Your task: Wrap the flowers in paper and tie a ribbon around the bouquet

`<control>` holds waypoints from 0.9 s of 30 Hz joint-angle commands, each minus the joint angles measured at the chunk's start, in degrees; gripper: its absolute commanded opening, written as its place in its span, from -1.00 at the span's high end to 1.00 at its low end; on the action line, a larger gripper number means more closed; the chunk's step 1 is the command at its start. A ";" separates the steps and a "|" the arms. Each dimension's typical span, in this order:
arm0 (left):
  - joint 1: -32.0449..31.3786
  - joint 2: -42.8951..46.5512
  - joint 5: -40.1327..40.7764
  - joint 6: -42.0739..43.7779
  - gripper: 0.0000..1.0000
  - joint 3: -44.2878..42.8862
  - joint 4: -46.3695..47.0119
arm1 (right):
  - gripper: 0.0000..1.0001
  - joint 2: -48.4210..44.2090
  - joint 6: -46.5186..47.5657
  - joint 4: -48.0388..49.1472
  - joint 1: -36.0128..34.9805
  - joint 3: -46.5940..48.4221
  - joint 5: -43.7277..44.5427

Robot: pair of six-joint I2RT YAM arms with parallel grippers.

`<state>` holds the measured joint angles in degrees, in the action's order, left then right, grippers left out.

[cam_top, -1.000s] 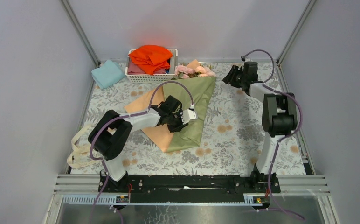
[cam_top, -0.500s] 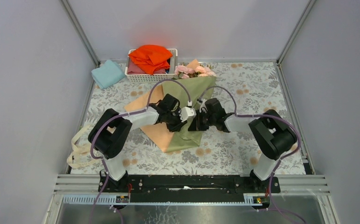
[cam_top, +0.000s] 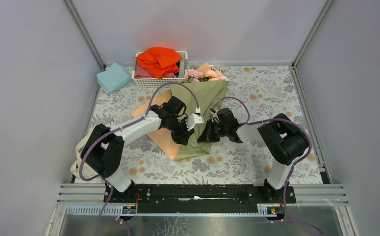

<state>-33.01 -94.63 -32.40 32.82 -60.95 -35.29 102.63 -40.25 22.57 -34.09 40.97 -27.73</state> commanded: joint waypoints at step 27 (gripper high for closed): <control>-8.10 15.64 15.80 5.74 0.41 20.45 -4.45 | 0.94 -1.77 1.40 -9.80 -0.79 -3.69 10.05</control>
<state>-45.71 -82.65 -18.83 36.34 -40.84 -27.92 100.01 -42.68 21.47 -34.63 38.92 -23.46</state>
